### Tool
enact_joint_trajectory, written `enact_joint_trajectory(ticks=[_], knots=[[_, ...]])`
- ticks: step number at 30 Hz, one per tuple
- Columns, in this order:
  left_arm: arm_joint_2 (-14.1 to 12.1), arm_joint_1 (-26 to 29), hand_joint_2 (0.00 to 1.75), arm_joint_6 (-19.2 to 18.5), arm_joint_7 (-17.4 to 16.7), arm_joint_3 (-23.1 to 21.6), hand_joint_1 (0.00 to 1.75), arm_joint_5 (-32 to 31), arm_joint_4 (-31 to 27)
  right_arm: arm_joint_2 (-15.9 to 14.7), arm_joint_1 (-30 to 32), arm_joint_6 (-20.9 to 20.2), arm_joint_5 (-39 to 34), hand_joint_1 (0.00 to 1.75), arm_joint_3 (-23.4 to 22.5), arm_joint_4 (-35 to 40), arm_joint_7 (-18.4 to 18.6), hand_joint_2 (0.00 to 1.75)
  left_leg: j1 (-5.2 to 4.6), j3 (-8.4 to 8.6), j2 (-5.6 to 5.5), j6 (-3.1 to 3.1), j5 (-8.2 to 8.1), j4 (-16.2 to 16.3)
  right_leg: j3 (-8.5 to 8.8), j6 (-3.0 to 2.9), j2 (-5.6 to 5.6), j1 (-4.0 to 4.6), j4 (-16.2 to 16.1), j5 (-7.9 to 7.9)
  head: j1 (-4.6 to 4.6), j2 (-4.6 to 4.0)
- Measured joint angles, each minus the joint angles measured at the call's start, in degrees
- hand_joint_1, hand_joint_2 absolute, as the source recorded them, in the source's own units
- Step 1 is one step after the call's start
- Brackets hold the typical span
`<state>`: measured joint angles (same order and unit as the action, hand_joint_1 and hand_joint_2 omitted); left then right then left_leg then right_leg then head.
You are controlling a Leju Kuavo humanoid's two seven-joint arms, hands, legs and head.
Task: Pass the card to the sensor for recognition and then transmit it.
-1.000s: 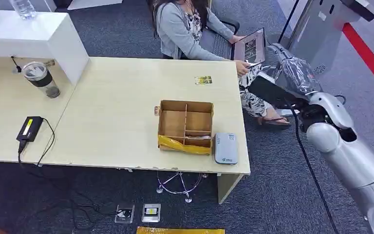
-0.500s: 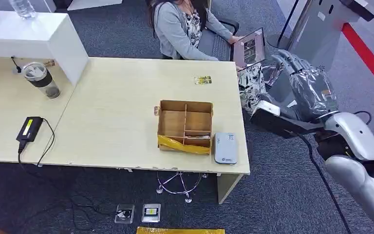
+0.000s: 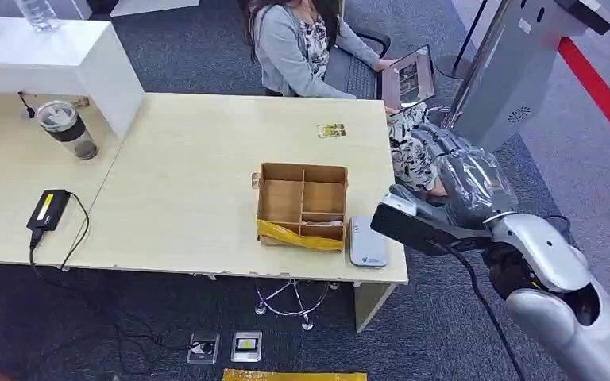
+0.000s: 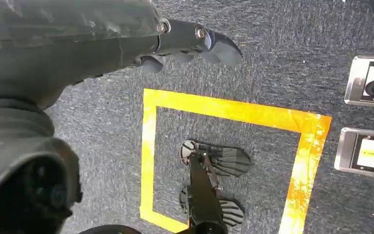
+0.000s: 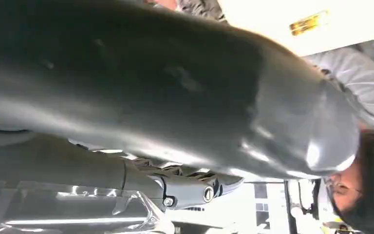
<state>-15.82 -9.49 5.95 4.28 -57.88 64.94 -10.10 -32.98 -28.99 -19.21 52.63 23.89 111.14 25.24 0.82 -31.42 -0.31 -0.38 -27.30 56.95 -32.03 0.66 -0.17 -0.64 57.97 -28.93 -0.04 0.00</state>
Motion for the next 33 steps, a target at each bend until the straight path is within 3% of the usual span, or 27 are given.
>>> enact_joint_trajectory(ticks=[7, 20, 21, 26, 33], knots=[[0.3, -0.2, 0.0, 0.0, 0.0, 0.0, 0.0, -0.6, 0.0, 4.1, -1.0, 7.1, 1.9, 0.0, -0.5, -4.5, -2.2, 0.0, -0.01, -0.05, -0.07, 0.02, 0.02, 0.0, 0.0, 0.0, -0.07, -0.01, 0.0, -0.01, 0.04, 0.0], [0.4, -0.2, 0.0, 0.3, -0.6, 0.0, 0.0, -0.7, 0.0, 8.0, -4.8, 13.4, 5.9, 0.0, -2.4, -20.7, -1.2, 0.0, -0.01, -0.07, -0.11, 0.02, 0.02, 0.0, -0.01, 0.0, -0.12, -0.01, 0.0, -0.01, 0.02, 0.0], [0.4, -0.2, 0.0, 0.3, -0.7, 0.0, 0.0, -0.7, 0.0, 8.1, -5.3, 14.3, 5.9, 0.0, -2.6, -22.6, -1.6, 1.75, -0.01, -0.06, -0.11, 0.02, 0.02, 0.0, -0.01, 0.0, -0.11, -0.01, 0.0, -0.01, 0.02, 0.0], [0.4, -0.2, 0.0, 0.6, -0.9, 0.0, 0.0, -0.4, 0.0, 8.5, -6.1, 15.6, 5.9, 0.0, -3.1, -28.1, -3.1, 1.75, -0.01, -0.06, -0.11, 0.02, 0.02, 0.0, -0.02, 0.0, -0.11, -0.01, 0.0, 0.0, 0.0, 0.0], [0.4, -0.2, 0.0, 0.6, -1.4, 0.0, 0.0, 0.4, 0.0, 9.2, -4.4, 13.1, 5.8, 0.0, -3.1, -29.6, -2.6, 1.75, 0.0, -0.06, -0.11, 0.02, 0.02, 0.0, -0.02, 0.0, -0.11, 0.0, 0.0, -0.01, 0.02, 0.0]])
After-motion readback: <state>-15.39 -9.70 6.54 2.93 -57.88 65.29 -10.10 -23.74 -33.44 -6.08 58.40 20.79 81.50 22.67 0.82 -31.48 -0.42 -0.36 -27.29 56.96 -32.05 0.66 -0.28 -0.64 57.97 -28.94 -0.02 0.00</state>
